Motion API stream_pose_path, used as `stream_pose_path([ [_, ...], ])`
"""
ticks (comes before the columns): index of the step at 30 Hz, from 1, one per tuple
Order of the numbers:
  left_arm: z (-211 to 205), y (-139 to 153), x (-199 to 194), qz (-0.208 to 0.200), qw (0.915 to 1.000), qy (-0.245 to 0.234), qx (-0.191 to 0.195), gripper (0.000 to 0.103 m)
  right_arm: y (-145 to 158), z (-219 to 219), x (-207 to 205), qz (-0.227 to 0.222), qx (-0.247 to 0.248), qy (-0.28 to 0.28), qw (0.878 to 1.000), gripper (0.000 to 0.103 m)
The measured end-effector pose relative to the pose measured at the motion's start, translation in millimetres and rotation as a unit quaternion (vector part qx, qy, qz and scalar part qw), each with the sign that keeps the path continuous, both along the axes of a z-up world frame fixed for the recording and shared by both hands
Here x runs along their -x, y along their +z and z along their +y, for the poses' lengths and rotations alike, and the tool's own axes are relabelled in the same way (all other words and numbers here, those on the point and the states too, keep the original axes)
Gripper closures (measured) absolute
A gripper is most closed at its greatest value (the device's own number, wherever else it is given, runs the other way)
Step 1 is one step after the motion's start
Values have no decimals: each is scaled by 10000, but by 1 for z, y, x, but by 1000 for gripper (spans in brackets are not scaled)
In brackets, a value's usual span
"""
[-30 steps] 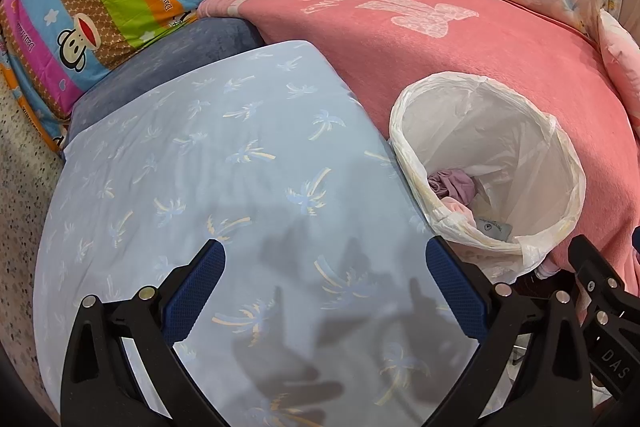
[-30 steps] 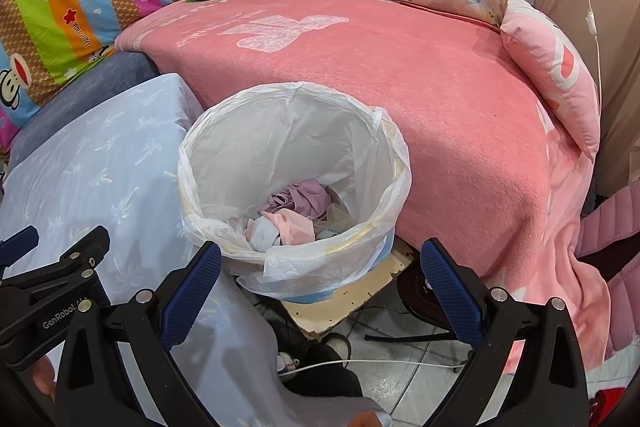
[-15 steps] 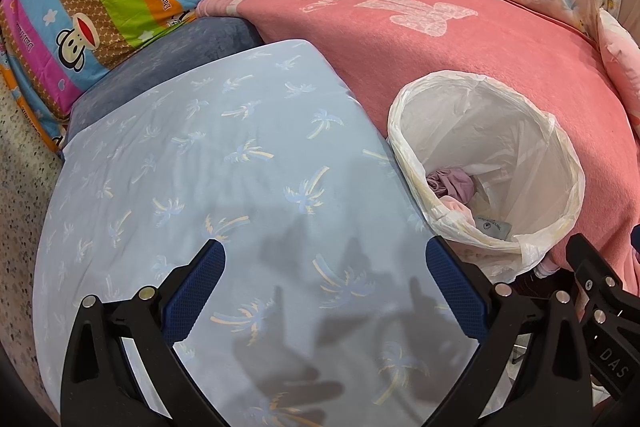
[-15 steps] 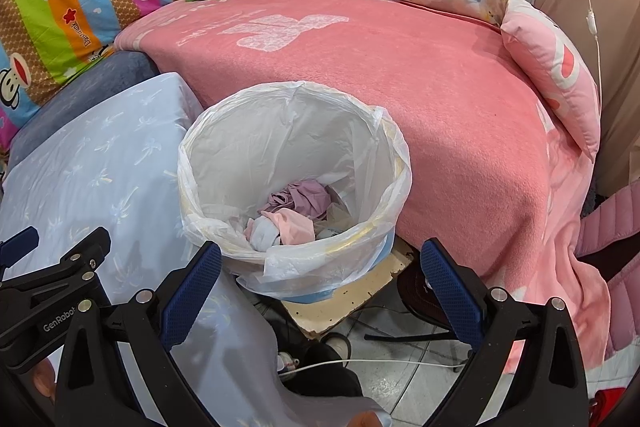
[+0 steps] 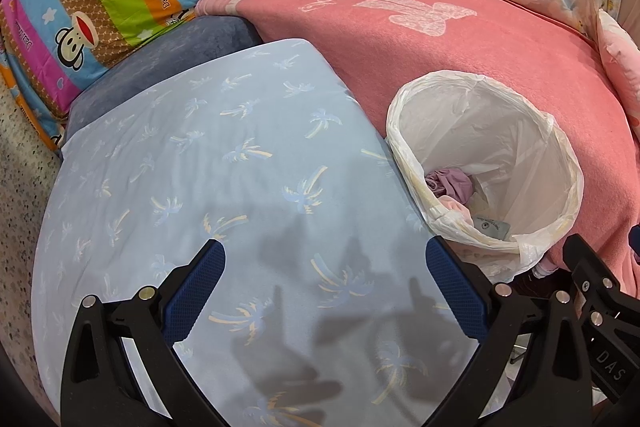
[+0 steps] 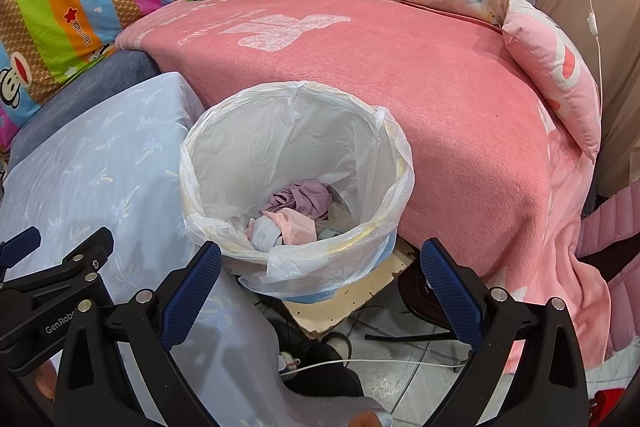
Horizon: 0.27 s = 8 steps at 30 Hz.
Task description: Collect trash
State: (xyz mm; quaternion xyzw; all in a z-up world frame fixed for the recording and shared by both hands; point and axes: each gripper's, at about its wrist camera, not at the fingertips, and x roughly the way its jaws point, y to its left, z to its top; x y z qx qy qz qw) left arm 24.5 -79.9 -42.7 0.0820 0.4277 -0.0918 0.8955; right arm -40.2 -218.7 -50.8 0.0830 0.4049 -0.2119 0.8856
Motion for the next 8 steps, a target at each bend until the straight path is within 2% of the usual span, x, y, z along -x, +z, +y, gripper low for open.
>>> stream_pose_path([
  [8, 2, 0, -3, 1, 10000, -1, 23, 7, 0, 0, -1, 6, 0, 8, 10000, 6],
])
